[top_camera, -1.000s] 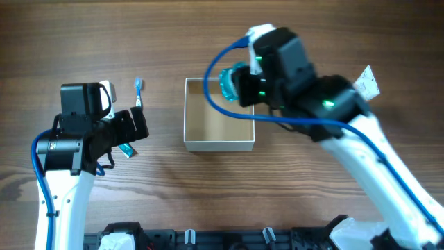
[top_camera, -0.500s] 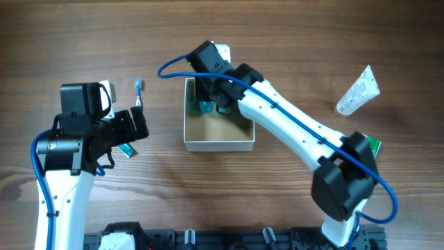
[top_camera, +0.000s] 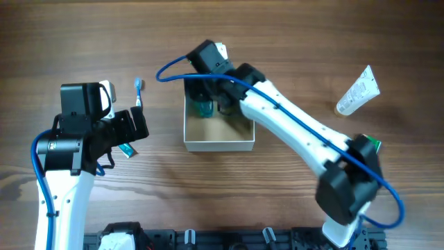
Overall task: Pack container
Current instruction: 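Carry the mouthwash bottle into the box and release it, then move the right gripper to the white Pantene tube and grasp it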
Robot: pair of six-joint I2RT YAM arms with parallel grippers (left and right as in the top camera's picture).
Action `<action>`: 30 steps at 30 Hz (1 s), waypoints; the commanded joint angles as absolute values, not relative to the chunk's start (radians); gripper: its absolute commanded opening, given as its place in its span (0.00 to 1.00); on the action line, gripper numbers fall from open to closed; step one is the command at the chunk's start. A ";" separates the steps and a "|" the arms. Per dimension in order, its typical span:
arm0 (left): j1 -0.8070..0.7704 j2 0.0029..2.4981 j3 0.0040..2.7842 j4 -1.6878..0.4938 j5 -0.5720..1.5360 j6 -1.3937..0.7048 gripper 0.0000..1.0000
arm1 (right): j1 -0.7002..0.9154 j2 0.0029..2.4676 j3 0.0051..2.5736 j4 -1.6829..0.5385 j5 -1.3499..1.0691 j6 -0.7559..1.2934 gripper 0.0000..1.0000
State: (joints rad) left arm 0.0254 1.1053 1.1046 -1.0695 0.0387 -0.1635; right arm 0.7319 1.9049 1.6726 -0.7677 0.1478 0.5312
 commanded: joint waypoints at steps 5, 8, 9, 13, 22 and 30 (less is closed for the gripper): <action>0.019 1.106 1.123 -1.067 0.029 -0.173 1.00 | 0.591 1.432 1.692 -0.953 0.410 0.497 1.00; 0.019 1.106 1.123 -1.067 0.029 -0.173 1.00 | 0.275 1.299 1.692 -1.109 0.386 0.429 1.00; 0.019 1.106 1.123 -1.067 0.029 -0.173 1.00 | 0.166 1.285 1.692 -1.131 0.338 0.342 1.00; 0.019 1.106 1.123 -1.067 0.029 -0.173 1.00 | -0.188 1.339 1.665 -1.163 0.154 0.151 1.00; 0.019 1.106 1.123 -1.067 0.029 -0.173 1.00 | -0.281 1.670 1.546 -1.073 0.045 0.051 1.00; 0.019 1.106 1.123 -1.066 0.029 -0.173 1.00 | -0.271 1.752 1.546 -1.078 -0.062 0.025 0.19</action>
State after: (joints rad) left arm 0.0254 1.1053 1.1046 -1.0695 0.0387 -0.1635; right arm -0.2783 1.7489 1.5467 -1.0733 -0.0372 0.0280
